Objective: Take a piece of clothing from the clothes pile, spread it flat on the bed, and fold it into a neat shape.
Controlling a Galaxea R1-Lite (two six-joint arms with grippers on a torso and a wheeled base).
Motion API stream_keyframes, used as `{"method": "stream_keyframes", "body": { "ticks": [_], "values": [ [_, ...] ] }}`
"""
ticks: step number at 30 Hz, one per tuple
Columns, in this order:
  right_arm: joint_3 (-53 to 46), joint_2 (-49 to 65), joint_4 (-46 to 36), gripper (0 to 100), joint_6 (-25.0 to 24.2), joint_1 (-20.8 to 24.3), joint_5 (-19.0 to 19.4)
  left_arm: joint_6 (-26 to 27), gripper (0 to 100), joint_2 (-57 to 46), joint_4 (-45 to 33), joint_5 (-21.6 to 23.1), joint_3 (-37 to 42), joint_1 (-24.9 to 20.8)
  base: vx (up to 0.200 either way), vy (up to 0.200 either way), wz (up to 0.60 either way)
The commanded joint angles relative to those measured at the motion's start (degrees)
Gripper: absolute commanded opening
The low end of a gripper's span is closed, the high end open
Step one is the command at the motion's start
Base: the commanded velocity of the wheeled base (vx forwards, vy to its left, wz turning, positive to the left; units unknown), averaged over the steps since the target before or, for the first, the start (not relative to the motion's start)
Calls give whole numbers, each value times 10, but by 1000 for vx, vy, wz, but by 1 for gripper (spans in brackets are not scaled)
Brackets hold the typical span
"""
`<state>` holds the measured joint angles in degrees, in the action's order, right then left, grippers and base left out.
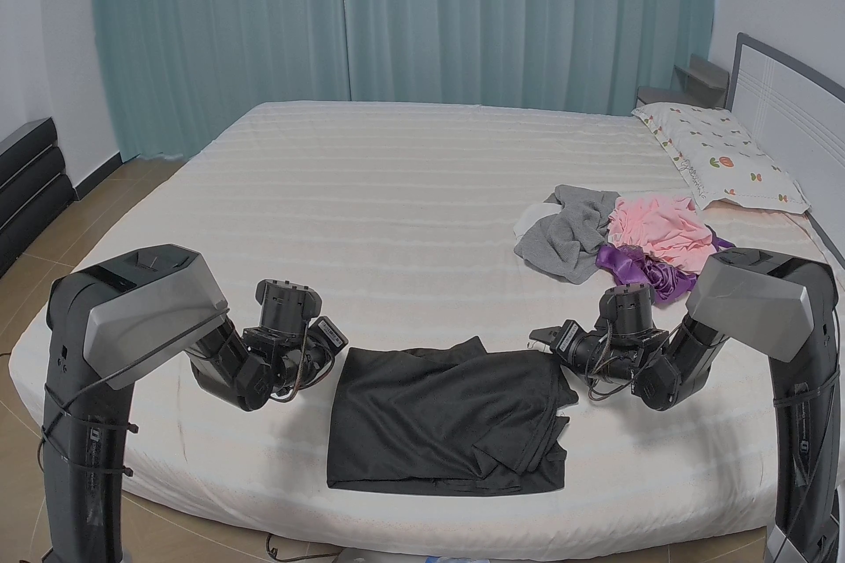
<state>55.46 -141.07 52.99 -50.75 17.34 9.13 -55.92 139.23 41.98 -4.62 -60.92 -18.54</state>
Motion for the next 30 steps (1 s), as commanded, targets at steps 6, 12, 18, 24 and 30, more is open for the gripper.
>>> {"method": "stream_keyframes", "body": {
  "ticks": [6, 12, 18, 24, 30],
  "values": [
    [0, 4, 11, 0, -1, -7, -4, -3, 0, -12, 2, 8, 4, 4, 0, 0, 0],
    [3, 3, 14, 0, -4, -5, -3, -2, 100, -4, 19, 35, -12, -15, 0, 0, 0],
    [0, 2, 17, 0, -6, -4, -3, 13, 100, 3, 22, 51, -18, -35, 0, 0, 0],
    [-4, 2, 28, 0, -7, 0, -3, 42, 100, 15, 24, 50, -19, -37, 0, 0, 0],
    [-6, 0, 33, 0, -7, 1, -3, 44, 0, 17, 24, 38, -17, -38, 0, 0, 0]
  ]
}}
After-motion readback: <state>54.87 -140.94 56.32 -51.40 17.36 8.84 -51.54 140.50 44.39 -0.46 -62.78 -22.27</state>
